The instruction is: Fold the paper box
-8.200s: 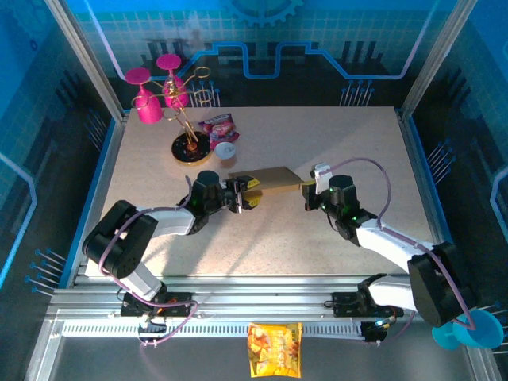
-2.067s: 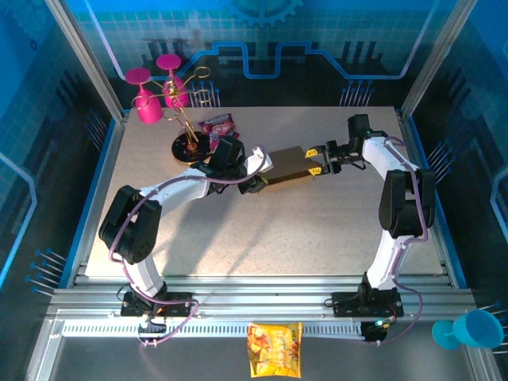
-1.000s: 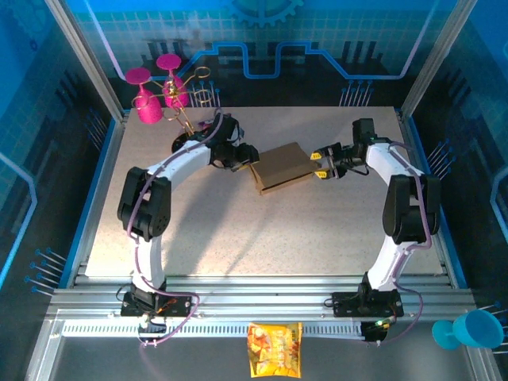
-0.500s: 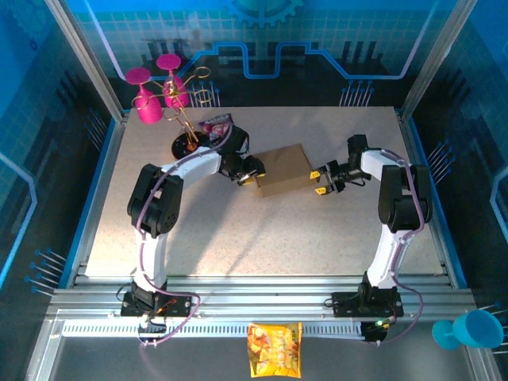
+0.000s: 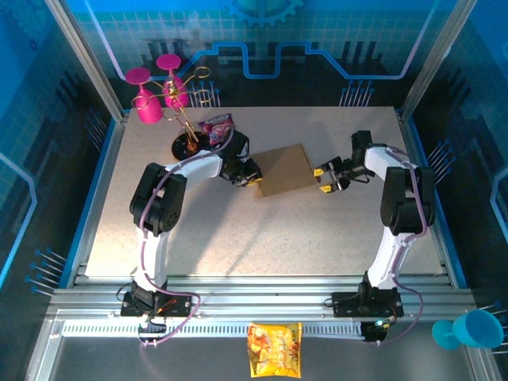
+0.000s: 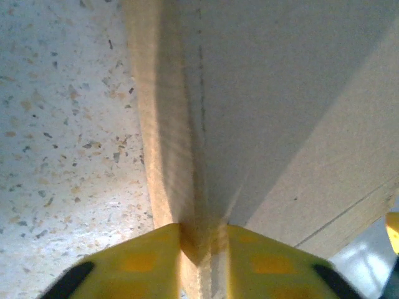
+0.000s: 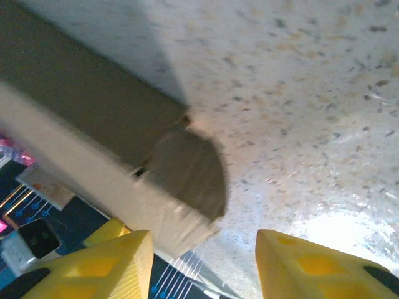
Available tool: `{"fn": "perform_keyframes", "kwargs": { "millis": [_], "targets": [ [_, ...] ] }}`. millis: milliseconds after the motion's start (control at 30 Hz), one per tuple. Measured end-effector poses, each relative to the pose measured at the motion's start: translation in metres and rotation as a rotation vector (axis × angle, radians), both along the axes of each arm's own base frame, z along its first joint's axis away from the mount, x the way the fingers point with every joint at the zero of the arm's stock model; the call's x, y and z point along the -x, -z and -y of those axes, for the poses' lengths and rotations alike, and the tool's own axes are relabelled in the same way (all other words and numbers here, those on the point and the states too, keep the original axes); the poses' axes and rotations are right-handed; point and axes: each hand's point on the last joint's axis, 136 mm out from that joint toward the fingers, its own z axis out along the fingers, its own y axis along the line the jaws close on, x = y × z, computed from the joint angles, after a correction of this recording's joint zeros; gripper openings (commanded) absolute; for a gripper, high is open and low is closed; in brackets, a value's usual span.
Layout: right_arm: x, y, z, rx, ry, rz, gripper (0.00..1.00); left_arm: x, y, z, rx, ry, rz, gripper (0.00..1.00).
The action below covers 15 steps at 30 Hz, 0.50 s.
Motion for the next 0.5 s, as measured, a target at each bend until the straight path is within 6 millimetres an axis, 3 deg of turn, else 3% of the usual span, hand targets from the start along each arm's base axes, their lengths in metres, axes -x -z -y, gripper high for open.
{"fn": "perform_keyframes", "kwargs": {
  "millis": [167, 233, 333, 500],
  "targets": [
    [-0.042, -0.060, 0.023, 0.078, -0.051, 0.291, 0.55, 0.002, 0.000, 0.001, 0.022, 0.017, 0.020, 0.00],
    [-0.055, -0.071, 0.029, 0.109, -0.094, 0.385, 0.57, 0.008, 0.000, -0.001, 0.024, 0.034, 0.024, 0.00],
    [-0.067, -0.072, 0.030, 0.138, -0.176, 0.462, 0.59, 0.023, -0.001, -0.005, 0.022, 0.064, 0.015, 0.00],
    [-0.070, -0.043, 0.013, 0.094, -0.322, 0.476, 0.67, 0.057, 0.001, -0.018, 0.031, 0.110, -0.022, 0.00]
  ]
}}
